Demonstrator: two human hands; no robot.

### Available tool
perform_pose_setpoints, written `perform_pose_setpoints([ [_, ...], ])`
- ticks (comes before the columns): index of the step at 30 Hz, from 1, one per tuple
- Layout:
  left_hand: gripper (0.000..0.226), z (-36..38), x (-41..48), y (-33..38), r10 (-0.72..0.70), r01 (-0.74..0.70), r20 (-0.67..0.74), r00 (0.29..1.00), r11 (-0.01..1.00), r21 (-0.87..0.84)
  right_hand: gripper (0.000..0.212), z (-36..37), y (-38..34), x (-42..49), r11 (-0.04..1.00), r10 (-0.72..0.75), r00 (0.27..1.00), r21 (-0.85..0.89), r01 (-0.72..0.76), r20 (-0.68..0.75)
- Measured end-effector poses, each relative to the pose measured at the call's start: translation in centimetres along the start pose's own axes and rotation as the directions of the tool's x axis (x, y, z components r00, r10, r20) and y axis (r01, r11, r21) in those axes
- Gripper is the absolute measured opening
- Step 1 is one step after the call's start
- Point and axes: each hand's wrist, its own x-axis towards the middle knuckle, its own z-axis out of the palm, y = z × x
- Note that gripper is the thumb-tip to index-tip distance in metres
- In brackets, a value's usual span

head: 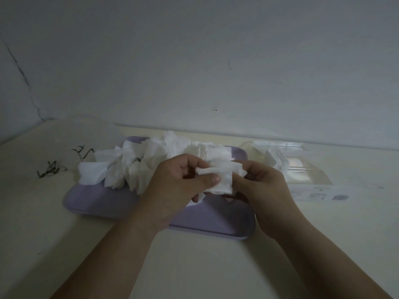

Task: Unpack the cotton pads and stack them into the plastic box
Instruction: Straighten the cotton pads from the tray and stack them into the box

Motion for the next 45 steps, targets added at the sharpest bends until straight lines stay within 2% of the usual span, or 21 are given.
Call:
perform_pose_setpoints([
  [5, 0.019, -0.1, 0.1, -0.1, 0.037, -0.035, -0.041, 0.998, 0.998, 0.059, 0.022, 0.3, -0.1, -0.5, 1.0, -0.02, 0.994, -0.01, 0.021, 0.107],
  [10, 0.024, -0.1, 0.2, -0.3, 0.083, -0.079, -0.027, 0.996, 0.99, 0.113, 0.025, 0.6, -0.6, -0.8, 0.999, 0.011, 0.983, 0.027, -0.017, 0.184],
  [13, 0.02, -0.2, 0.2, -0.5, 0.088, -0.082, -0.03, 0.996, 0.985, 0.15, 0.026, 0.8, -1.0, -1.0, 0.99, 0.069, 0.981, 0.112, -0.09, 0.179],
  [16, 0.023, -0.1, 0.1, -0.5, 0.085, -0.086, 0.011, 0.996, 0.985, 0.15, 0.042, 0.9, -0.9, -0.9, 0.983, 0.084, 0.99, 0.152, -0.101, 0.114],
  [19, 0.022, 0.0, 0.1, -0.4, 0.081, -0.084, 0.028, 0.996, 0.988, 0.131, 0.032, 0.8, -0.9, -0.7, 0.977, 0.113, 0.992, 0.175, -0.122, 0.058],
  [22, 0.019, 0.1, 0.0, -0.6, 0.077, -0.083, 0.046, 0.996, 0.985, 0.149, 0.021, 1.0, -1.0, -0.8, 0.963, 0.145, 0.985, 0.214, -0.163, 0.097],
  [25, 0.02, 0.2, 0.0, -0.7, 0.076, -0.084, 0.053, 0.996, 0.982, 0.172, 0.024, 1.2, -1.2, -0.9, 0.959, 0.132, 0.985, 0.236, -0.155, 0.112],
  [27, 0.021, 0.3, 0.0, -0.8, 0.076, -0.085, 0.059, 0.995, 0.981, 0.172, 0.031, 1.0, -1.1, -0.8, 0.969, 0.111, 0.99, 0.212, -0.128, 0.093],
  [30, 0.022, 0.4, 0.1, -0.9, 0.089, -0.098, 0.051, 0.995, 0.974, 0.202, 0.021, 0.9, -1.2, -0.7, 0.984, 0.085, 0.994, 0.148, -0.095, 0.075],
  [32, 0.032, 0.5, 0.1, -0.8, 0.097, -0.101, 0.027, 0.995, 0.969, 0.223, 0.019, 0.9, -1.2, -0.8, 0.991, 0.073, 0.994, 0.105, -0.081, 0.082],
  [35, 0.05, 0.3, 0.0, -0.6, 0.069, -0.076, 0.048, 0.996, 0.984, 0.163, 0.023, 1.0, -1.2, -1.0, 0.997, 0.052, 0.991, 0.048, -0.058, 0.125],
  [38, 0.033, 0.4, -0.3, -0.2, 0.071, -0.094, 0.146, 0.987, 0.983, 0.16, 0.027, 1.0, -1.0, -1.0, 0.999, 0.029, 0.993, -0.04, -0.025, 0.113],
  [43, 0.025, 0.5, -0.7, 0.0, 0.062, -0.089, 0.175, 0.983, 0.985, 0.146, 0.02, 0.8, -0.3, -0.8, 0.995, 0.069, 0.982, -0.078, -0.055, 0.177],
  [45, 0.022, 0.7, -0.8, 0.1, 0.071, -0.101, 0.175, 0.982, 0.98, 0.171, 0.026, 0.7, -0.3, -0.7, 0.995, 0.077, 0.979, -0.074, -0.064, 0.187],
])
